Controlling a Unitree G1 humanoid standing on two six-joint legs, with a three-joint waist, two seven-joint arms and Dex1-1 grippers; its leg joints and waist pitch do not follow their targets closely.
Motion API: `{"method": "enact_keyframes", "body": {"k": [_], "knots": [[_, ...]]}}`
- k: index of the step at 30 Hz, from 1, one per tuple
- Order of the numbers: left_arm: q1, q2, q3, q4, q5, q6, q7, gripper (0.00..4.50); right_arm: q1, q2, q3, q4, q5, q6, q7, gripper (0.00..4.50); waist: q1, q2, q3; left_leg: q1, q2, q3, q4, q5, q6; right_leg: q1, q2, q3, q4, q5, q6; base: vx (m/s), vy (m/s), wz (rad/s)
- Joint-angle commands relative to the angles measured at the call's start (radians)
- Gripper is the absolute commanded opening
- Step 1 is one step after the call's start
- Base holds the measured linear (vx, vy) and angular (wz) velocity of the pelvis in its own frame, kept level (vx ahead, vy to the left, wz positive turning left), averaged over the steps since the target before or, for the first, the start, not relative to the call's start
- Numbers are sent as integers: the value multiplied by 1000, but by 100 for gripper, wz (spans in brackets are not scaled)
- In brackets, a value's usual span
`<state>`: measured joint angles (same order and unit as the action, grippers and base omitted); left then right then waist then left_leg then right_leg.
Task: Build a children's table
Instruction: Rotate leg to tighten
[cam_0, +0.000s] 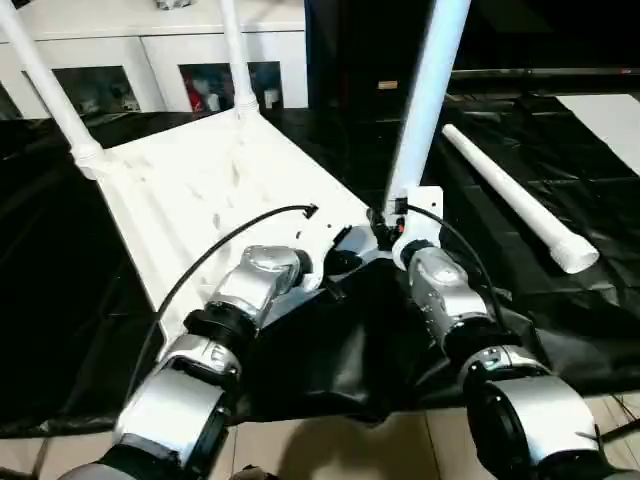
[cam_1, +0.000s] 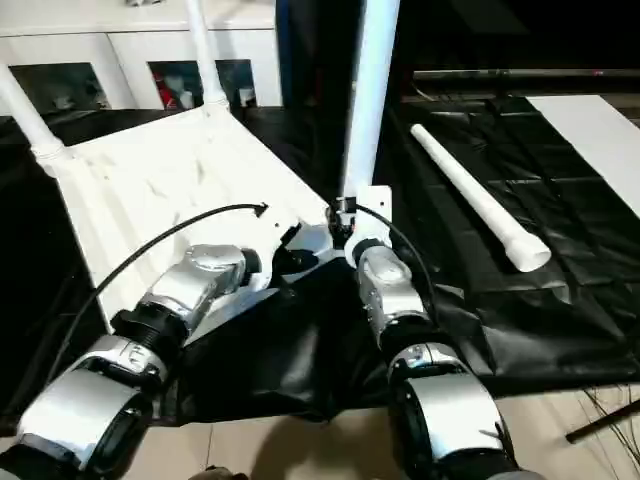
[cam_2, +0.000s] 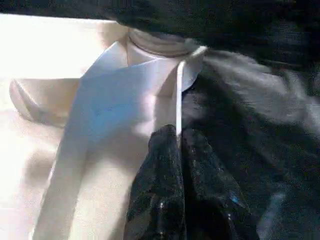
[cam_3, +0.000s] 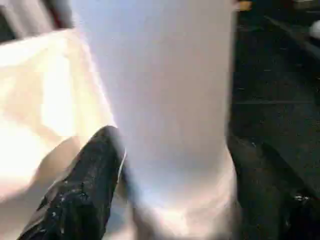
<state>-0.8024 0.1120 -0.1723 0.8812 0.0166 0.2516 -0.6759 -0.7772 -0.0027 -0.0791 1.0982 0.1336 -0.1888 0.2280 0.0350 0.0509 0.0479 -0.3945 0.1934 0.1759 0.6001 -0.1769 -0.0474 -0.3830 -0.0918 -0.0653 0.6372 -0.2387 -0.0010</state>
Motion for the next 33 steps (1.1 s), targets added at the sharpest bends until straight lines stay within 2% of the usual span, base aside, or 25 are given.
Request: {"method": "enact_keyframes", "body": {"k": [1, 2, 5, 6, 7, 8, 9, 10, 11, 12, 13, 14, 16, 17, 21, 22, 26, 27, 32, 33], "knots": [[8, 26, 0, -27, 8, -27, -44, 0, 10, -2, 34, -51, 16, 4, 101, 364, 4, -1, -72, 11, 30, -13, -62, -109, 120, 57, -54, 32, -66, 105, -284, 0, 0, 0], [19, 42, -10, -42, 6, -39, -87, 0, 21, -24, 43, -80, 23, 21, 165, 370, 1, -5, -72, 13, 29, -11, -58, -94, 133, 59, -52, 33, -68, 138, -298, 0, 0, 0], [30, 65, -19, -55, -2, -65, -152, 0, 47, -66, 52, -147, 55, 82, 295, 402, 4, 8, -80, 16, 33, -12, -48, -29, 173, 54, -52, 32, -53, 245, -328, 0, 0, 0], [34, 79, -21, -60, -8, -79, -190, 0, 71, -97, 70, -195, 67, 108, 391, 402, 5, 3, -79, 15, 32, -11, -47, -18, 185, 56, -48, 30, -54, 268, -328, 0, 0, 0], [41, 98, -25, -68, -19, -94, -249, 0, 110, -150, 113, -262, 66, 123, 531, 402, 8, 9, -79, 13, 32, -12, -45, -6, 192, 57, -49, 28, -50, 286, -330, 0, 0, 0], [45, 109, -29, -73, -26, -102, -286, 0, 130, -180, 136, -292, 63, 131, 606, 402, 15, 7, -80, 12, 33, -11, -40, 0, 208, 58, -48, 26, -47, 320, -327, 0, 0, 0], [51, 119, -35, -80, -31, -113, -326, 0, 144, -205, 151, -311, 60, 135, 653, 402, 16, 8, -80, 12, 34, -10, -40, 2, 211, 56, -49, 26, -47, 326, -328, 0, 0, 0], [57, 129, -43, -90, -40, -126, -367, 0, 150, -222, 153, -320, 56, 131, 678, 402, 19, 4, -80, 13, 35, -9, -40, -3, 207, 54, -50, 27, -48, 314, -332, 0, 0, 0], [57, 129, -43, -90, -40, -126, -367, 0, 150, -222, 153, -320, 56, 131, 678, 402, 21, 4, -78, 13, 36, -8, -42, -24, 197, 53, -53, 28, -51, 279, -337, 0, 0, 0], [76, 155, -67, -128, -61, -132, -473, 0, 157, -258, 154, -340, 62, 147, 731, 402, 24, -1, -78, 15, 37, -9, -45, -34, 188, 55, -53, 27, -53, 257, -337, 0, 0, 0], [86, 168, -81, -148, -68, -135, -517, 0, 159, -272, 159, -348, 63, 148, 754, 402, 25, 2, -78, 14, 38, -9, -45, -39, 185, 54, -54, 28, -52, 242, -341, 0, 0, 0], [91, 178, -89, -160, -69, -136, -548, 0, 162, -283, 165, -358, 65, 157, 777, 402, 30, 4, -76, 19, 40, -7, -48, -58, 168, 48, -52, 30, -55, 198, -345, 0, 0, 0], [97, 192, -98, -175, -71, -129, -585, 0, 168, -304, 189, -374, 61, 163, 836, 402, 39, 3, -76, 22, 42, -6, -48, -60, 160, 46, -51, 31, -53, 186, -345, 0, 0, 0], [99, 196, -97, -179, -70, -129, -596, 0, 172, -313, 201, -385, 57, 170, 858, 402, 46, 5, -75, 23, 43, -6, -49, -59, 157, 44, -52, 32, -54, 180, -340, 0, 0, 0], [107, 204, -91, -191, -78, -127, -616, 0, 182, -326, 230, -406, 52, 192, 916, 402, 52, 2, -75, 20, 42, -7, -51, -64, 144, 46, -55, 33, -53, 175, -330, 0, 0, 0], [108, 207, -88, -189, -76, -129, -620, 0, 180, -324, 241, -405, 46, 198, 939, 388, 52, -1, -76, 17, 40, -8, -50, -57, 142, 48, -55, 32, -52, 183, -329, 0, 0, 0], [112, 215, -89, -195, -77, -129, -624, 0, 171, -322, 258, -387, 23, 188, 958, 361, 53, 0, -76, 17, 39, -7, -49, -52, 139, 47, -56, 32, -53, 177, -324, 0, 0, 0], [112, 217, -90, -197, -77, -129, -623, 0, 166, -321, 259, -380, 19, 185, 956, 352, 52, -3, -76, 17, 39, -7, -50, -49, 140, 46, -55, 32, -52, 178, -323, 0, 0, 0], [111, 218, -83, -198, -76, -128, -622, 0, 155, -318, 252, -378, 28, 194, 949, 317, 52, 1, -78, 18, 38, -8, -47, -36, 143, 46, -54, 32, -50, 190, -326, 0, 0, 0], [111, 218, -82, -197, -75, -128, -623, 0, 155, -317, 250, -383, 33, 201, 951, 299, 52, -1, -78, 17, 38, -7, -46, -33, 145, 46, -54, 32, -50, 197, -326, 0, 0, 0]]}}
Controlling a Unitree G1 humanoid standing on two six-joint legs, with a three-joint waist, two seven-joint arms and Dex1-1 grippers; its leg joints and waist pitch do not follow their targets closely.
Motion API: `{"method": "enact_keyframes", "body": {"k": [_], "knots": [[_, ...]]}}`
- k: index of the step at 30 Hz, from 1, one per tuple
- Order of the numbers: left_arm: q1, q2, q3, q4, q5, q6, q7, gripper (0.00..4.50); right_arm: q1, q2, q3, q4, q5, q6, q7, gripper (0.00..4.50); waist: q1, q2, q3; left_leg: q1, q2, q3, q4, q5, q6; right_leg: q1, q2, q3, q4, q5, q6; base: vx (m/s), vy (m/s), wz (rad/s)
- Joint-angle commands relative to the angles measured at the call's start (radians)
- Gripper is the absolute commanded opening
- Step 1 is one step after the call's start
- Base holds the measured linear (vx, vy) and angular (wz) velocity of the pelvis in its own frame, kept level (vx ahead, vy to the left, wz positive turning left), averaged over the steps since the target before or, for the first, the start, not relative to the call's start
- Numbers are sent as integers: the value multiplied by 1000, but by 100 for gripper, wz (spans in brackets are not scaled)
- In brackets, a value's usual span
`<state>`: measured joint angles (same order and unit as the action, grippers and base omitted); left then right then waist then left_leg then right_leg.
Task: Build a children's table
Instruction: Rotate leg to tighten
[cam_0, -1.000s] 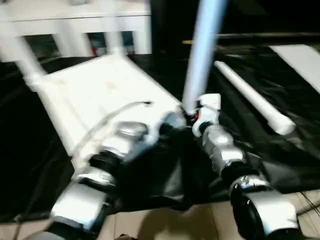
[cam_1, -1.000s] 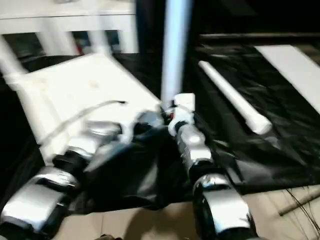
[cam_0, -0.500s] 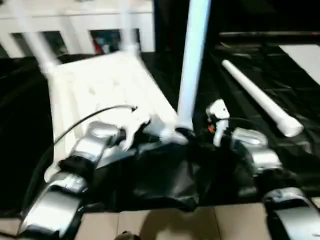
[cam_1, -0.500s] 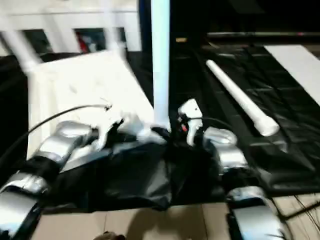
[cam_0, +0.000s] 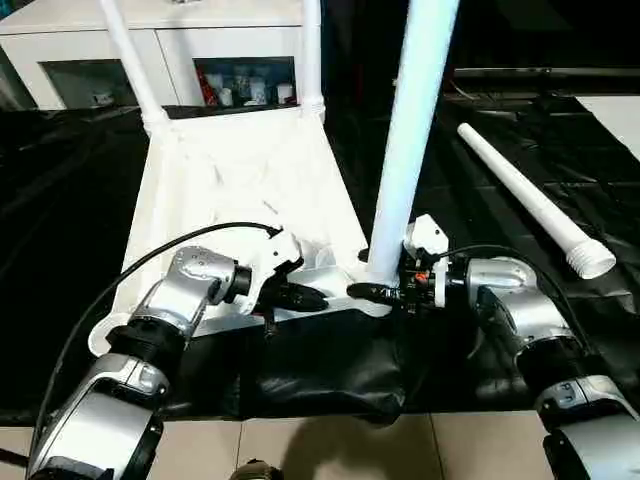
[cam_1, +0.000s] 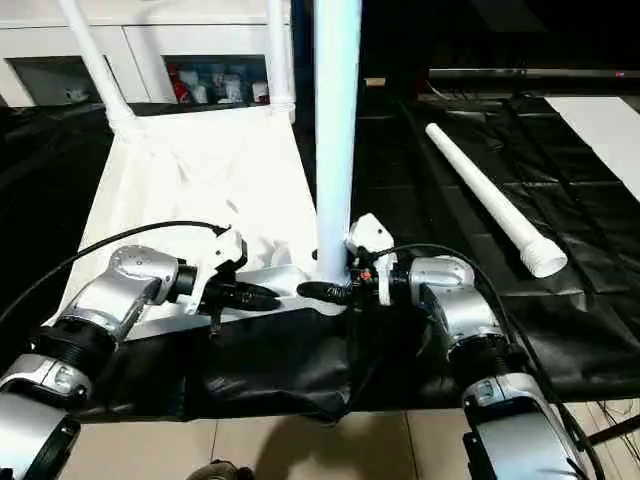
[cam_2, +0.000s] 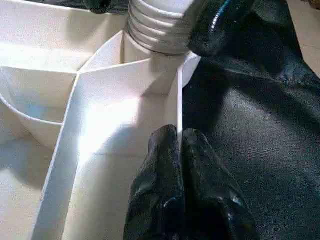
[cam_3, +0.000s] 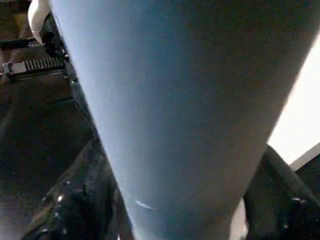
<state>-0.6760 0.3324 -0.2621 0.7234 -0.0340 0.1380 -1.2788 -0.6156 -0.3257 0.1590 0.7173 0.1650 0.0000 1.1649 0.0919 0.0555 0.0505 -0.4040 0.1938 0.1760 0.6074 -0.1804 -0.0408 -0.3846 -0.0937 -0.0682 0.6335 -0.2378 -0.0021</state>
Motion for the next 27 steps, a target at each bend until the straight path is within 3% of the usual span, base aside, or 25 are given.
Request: {"method": "enact_keyframes", "body": {"k": [1, 6, 10, 12, 14, 16, 17, 18, 20, 22, 24, 27], "knots": [[-16, -3, 8, -39, -24, -15, -20, 0, -6, 5, 12, -4, 2, 14, 17, 290, -5, -7, -81, 27, 38, -7, -54, -29, 140, 48, -52, 35, -46, 198, -325, 0, 0, 0], [-21, -6, 9, -33, -20, -13, -16, 0, 16, 5, 21, 0, -10, 6, 24, 274, -3, -7, -81, 27, 38, -7, -53, -25, 143, 48, -52, 34, -46, 192, -325, 0, 0, 0], [-24, -11, 14, -23, -8, -3, 25, 0, 9, 30, 0, 59, -40, 7, -110, 272, -5, -5, -80, 26, 38, -8, -54, -26, 135, 47, -53, 34, -46, 181, -324, 0, 0, 0], [-30, -23, 22, -6, 4, 7, 81, 0, -1, 53, -25, 105, -58, 2, -223, 272, -11, -5, -77, 28, 38, -8, -59, -60, 113, 45, -55, 35, -51, 132, -321, 0, 0, 0], [-49, -69, 43, 34, 20, 41, 215, 0, -13, 117, -85, 181, -53, 11, -450, 272, -25, -6, -69, 32, 37, -8, -70, -135, 62, 44, -56, 39, -64, 19, -308, 0, 0, 0], [-71, -119, 65, 71, 25, 85, 334, 0, -35, 173, -145, 244, -36, 29, -677, 271, -34, -3, -67, 34, 37, -9, -74, -161, 33, 43, -55, 41, -67, -21, -301, 0, 0, 0], [-79, -135, 72, 84, 27, 98, 374, 0, -45, 190, -166, 265, -29, 38, -754, 270, -45, -7, -63, 35, 32, -11, -81, -209, -2, 47, -54, 40, -75, -99, -278, 0, 0, 0], [-86, -148, 78, 95, 28, 105, 406, 0, -53, 200, -179, 281, -23, 45, -805, 270, -48, -1, -62, 36, 31, -11, -80, -223, -7, 44, -56, 42, -78, -118, -275, 0, 0, 0], [-109, -188, 103, 129, 26, 125, 512, 0, -77, 229, -211, 322, -13, 44, -947, 270, -58, -2, -63, 37, 30, -12, -81, -238, -17, 44, -53, 44, -83, -118, -265, 0, 0, 0], [-131, -227, 130, 159, 19, 138, 613, 0, -108, 263, -248, 358, 17, 40, -1048, 270, -60, 2, -64, 34, 28, -11, -79, -224, -12, 45, -53, 45, -82, -93, -265, 0, 0, 0], [-148, -257, 151, 177, 7, 137, 679, 0, -148, 297, -271, 390, 35, 17, -1115, 270, -59, -2, -69, 32, 24, -9, -74, -184, 11, 49, -52, 44, -80, -35, -269, 0, 0, 0], [-163, -274, 152, 189, 16, 127, 697, 0, -195, 333, -264, 410, 9, -30, -1105, 270, -56, -7, -75, 28, 24, -9, -69, -116, 50, 53, -50, 40, -71, 72, -279, 0, 0, 0]]}}
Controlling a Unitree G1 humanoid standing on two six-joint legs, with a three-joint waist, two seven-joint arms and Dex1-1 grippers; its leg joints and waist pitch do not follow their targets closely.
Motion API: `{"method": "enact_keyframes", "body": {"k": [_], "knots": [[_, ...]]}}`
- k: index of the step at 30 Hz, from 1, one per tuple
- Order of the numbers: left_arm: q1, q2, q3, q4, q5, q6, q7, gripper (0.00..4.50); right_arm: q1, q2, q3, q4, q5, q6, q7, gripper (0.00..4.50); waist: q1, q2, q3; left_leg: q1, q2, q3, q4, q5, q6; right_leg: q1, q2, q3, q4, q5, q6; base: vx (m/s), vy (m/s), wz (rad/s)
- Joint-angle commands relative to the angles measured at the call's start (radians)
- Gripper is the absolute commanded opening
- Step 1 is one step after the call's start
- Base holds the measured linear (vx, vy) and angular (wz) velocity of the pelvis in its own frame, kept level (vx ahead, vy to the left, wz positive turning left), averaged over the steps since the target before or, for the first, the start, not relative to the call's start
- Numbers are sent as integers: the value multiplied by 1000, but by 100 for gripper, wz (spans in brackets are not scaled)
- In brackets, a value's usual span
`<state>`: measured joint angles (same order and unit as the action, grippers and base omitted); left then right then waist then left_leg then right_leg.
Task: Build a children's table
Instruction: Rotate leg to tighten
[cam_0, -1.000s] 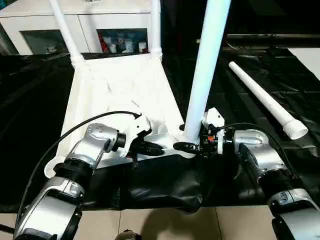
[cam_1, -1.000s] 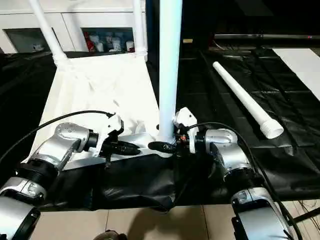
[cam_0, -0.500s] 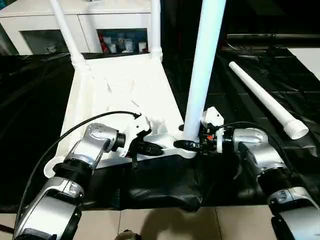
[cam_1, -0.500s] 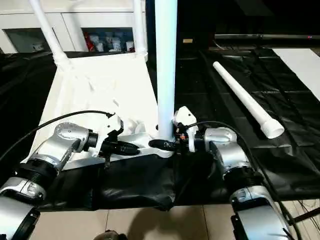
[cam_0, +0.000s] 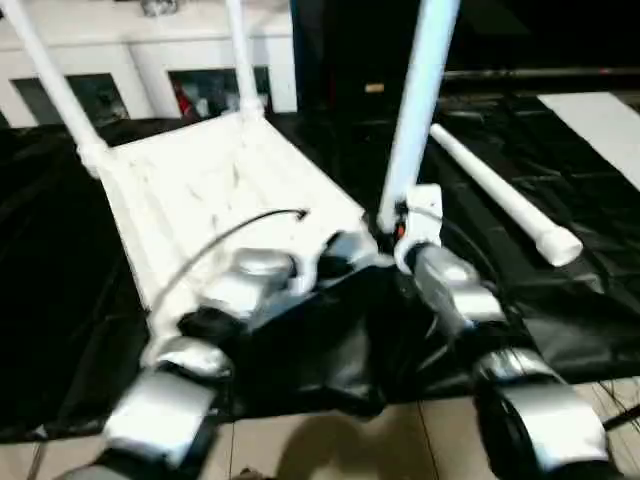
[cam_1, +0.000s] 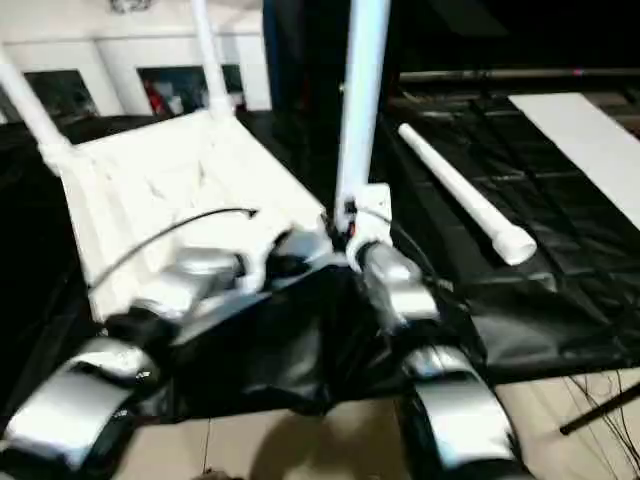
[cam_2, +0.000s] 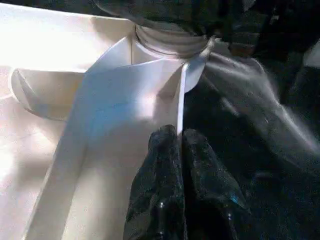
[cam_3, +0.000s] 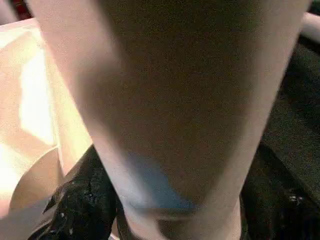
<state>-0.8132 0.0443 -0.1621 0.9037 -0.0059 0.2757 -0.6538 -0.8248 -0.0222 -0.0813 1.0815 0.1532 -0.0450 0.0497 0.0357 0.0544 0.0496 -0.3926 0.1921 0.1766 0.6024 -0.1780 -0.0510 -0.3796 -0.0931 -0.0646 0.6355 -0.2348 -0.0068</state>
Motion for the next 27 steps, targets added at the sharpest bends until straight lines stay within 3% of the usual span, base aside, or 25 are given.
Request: {"method": "enact_keyframes", "body": {"k": [1, 2, 3, 5, 6, 7, 9, 14, 15, 17, 18, 20, 22, 23, 24, 27], "knots": [[-25, 14, 52, 9, -12, -10, 72, 0, 14, 29, -23, 45, 21, 15, 10, 270, 2, -2, -76, 15, 26, -10, -61, -89, 82, 49, -51, 35, -68, 116, -281, 0, 0, 0], [-25, 18, 45, 7, -3, -17, 60, 0, 5, 39, -11, 41, 10, -10, 63, 270, 2, -8, -77, 14, 27, -9, -59, -71, 105, 50, -51, 33, -66, 151, -288, 0, 0, 0], [-23, 20, 43, 6, -1, -19, 54, 0, 4, 41, -6, 37, 8, -21, 86, 270, 3, -6, -77, 14, 27, -8, -58, -69, 114, 50, -52, 33, -64, 160, -293, 0, 0, 0], [-11, 42, 25, -16, 5, -39, 4, 0, 17, 38, 3, -6, 23, -34, 185, 340, 4, -11, -76, 13, 28, -8, -57, -69, 140, 51, -54, 32, -66, 156, -299, 0, 0, 0], [-8, 46, 21, -20, 5, -47, -9, 0, 18, 37, 1, -13, 29, -31, 198, 340, 5, -11, -76, 12, 27, -8, -57, -74, 147, 51, -54, 32, -66, 152, -300, 0, 0, 0], [-4, 52, 19, -25, 3, -48, -23, 0, 23, 28, 14, -27, 21, -33, 219, 342, 1, -9, -74, 8, 28, -10, -58, -80, 153, 54, -55, 30, -65, 141, -295, 0, 0, 0], [12, 78, 0, -46, -1, -73, -99, 0, 38, -6, 46, -70, 6, -26, 287, 374, -1, -9, -77, 9, 29, -11, -56, -62, 159, 53, -54, 30, -65, 146, -297, 0, 0, 0], [47, 141, -37, -87, -7, -118, -267, 0, 93, -115, 125, -185, -13, 22, 496, 392, 9, 5, -80, 12, 33, -10, -47, -6, 190, 49, -51, 28, -51, 239, -325, 0, 0, 0], [52, 149, -41, -94, -9, -129, -293, 0, 101, -129, 132, -202, -11, 30, 523, 392, 12, 1, -79, 11, 34, -10, -48, -14, 191, 50, -50, 26, -54, 233, -323, 0, 0, 0], [82, 191, -66, -148, -37, -161, -446, 0, 147, -212, 187, -302, -11, 41, 709, 392, 18, 11, -79, 12, 35, -10, -46, -20, 187, 50, -49, 26, -53, 236, -323, 0, 0, 0], [94, 208, -75, -174, -51, -157, -506, 0, 172, -251, 219, -349, -13, 45, 794, 392, 24, 5, -80, 14, 38, -8, -45, -32, 184, 49, -50, 28, -53, 238, -321, 0, 0, 0], [101, 223, -84, -193, -63, -150, -554, 0, 196, -284, 245, -391, -8, 53, 879, 392, 32, 14, -78, 16, 39, -7, -47, -54, 179, 45, -47, 28, -54, 230, -319, 0, 0, 0], [105, 231, -89, -203, -69, -145, -579, 0, 211, -303, 259, -417, -4, 60, 930, 392, 42, 14, -76, 17, 41, -7, -50, -81, 157, 43, -50, 30, -55, 188, -320, 0, 0, 0], [107, 245, -100, -205, -72, -146, -620, 0, 234, -327, 274, -447, -3, 70, 985, 392, 45, 23, -77, 20, 41, -8, -51, -89, 146, 41, -50, 30, -55, 174, -320, 0, 0, 0], [107, 246, -100, -206, -73, -146, -622, 0, 236, -328, 275, -448, -3, 71, 987, 392, 47, 17, -75, 22, 42, -8, -55, -114, 130, 42, -49, 30, -59, 149, -319, 0, 0, 0], [105, 255, -102, -200, -77, -150, -668, 0, 259, -343, 288, -481, 7, 105, 1023, 392, 47, 19, -75, 21, 40, -10, -57, -120, 109, 44, -48, 31, -58, 149, -318, 0, 0, 0]]}}
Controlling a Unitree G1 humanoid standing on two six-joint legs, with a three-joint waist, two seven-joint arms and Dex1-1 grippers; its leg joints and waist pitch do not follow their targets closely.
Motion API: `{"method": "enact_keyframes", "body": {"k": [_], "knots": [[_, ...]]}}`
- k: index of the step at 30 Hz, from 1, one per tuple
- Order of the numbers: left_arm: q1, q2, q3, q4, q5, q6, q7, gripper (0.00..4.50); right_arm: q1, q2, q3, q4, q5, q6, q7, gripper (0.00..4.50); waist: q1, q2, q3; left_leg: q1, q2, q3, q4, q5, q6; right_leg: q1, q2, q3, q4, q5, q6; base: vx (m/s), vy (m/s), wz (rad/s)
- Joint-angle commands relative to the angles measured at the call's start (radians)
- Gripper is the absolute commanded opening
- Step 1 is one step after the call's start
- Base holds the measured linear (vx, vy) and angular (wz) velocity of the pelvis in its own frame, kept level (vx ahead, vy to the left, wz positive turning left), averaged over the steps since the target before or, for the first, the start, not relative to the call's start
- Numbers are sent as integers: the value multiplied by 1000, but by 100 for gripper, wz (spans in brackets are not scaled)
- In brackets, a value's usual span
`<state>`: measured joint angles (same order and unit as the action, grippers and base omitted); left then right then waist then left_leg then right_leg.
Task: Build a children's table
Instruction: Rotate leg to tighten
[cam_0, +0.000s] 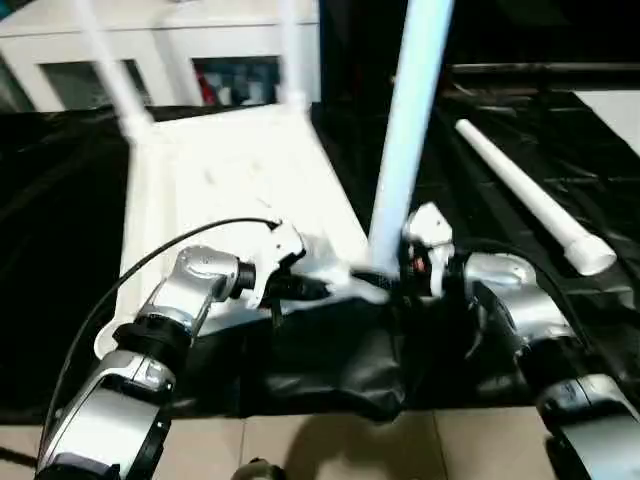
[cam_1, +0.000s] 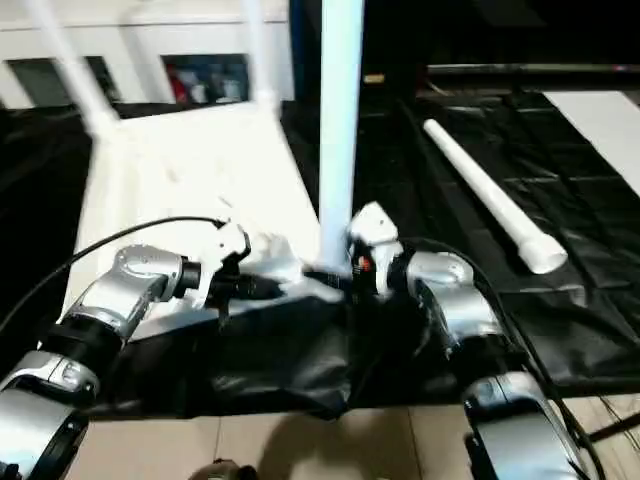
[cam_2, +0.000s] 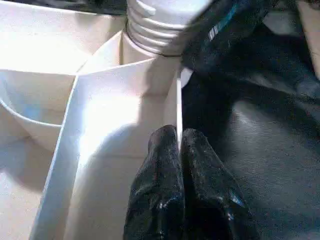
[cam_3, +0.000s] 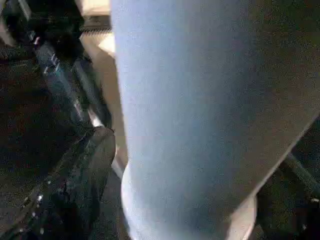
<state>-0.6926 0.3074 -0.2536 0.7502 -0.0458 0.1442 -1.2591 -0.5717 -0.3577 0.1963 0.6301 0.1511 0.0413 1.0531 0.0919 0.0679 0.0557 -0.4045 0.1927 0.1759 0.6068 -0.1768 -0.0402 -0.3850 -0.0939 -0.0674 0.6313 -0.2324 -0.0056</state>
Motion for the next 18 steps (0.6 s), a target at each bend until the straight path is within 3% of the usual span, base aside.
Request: {"method": "enact_keyframes", "body": {"k": [1, 3, 4, 5, 7, 18], "knots": [[-16, -8, -10, -43, -36, -21, -64, 0, 8, -9, 11, -35, 12, 24, 24, 392, -9, 6, -81, 31, 39, -9, -62, -120, 96, 50, -49, 35, -54, 149, -317, 0, 0, 0], [-19, -8, -8, -38, -34, -24, -63, 0, 11, -9, 11, -42, 16, 30, 29, 392, -9, 5, -81, 31, 38, -9, -62, -123, 92, 50, -50, 35, -55, 146, -315, 0, 0, 0], [-20, -6, -5, -32, -30, -30, -63, 0, 13, -5, 11, -43, 18, 39, 27, 392, -9, 11, -81, 31, 38, -10, -61, -123, 91, 50, -51, 34, -54, 146, -314, 0, 0, 0], [-21, -4, -3, -27, -27, -34, -63, 0, 11, 1, 8, -37, 21, 47, 22, 376, -9, 5, -83, 29, 36, -10, -60, -109, 95, 52, -51, 34, -53, 162, -313, 0, 0, 0], [-23, -1, -1, -24, -27, -36, -65, 0, 5, 12, 2, -24, 25, 48, 17, 376, -10, 7, -83, 26, 35, -11, -59, -95, 102, 52, -52, 33, -52, 173, -312, 0, 0, 0], [-10, 15, 4, -39, -33, -29, -89, 0, 20, 29, -12, -32, 39, 65, 36, 282, -10, 10, -84, 30, 38, -10, -59, -97, 96, 49, -50, 33, -53, 152, -309, 0, 0, 0]]}}
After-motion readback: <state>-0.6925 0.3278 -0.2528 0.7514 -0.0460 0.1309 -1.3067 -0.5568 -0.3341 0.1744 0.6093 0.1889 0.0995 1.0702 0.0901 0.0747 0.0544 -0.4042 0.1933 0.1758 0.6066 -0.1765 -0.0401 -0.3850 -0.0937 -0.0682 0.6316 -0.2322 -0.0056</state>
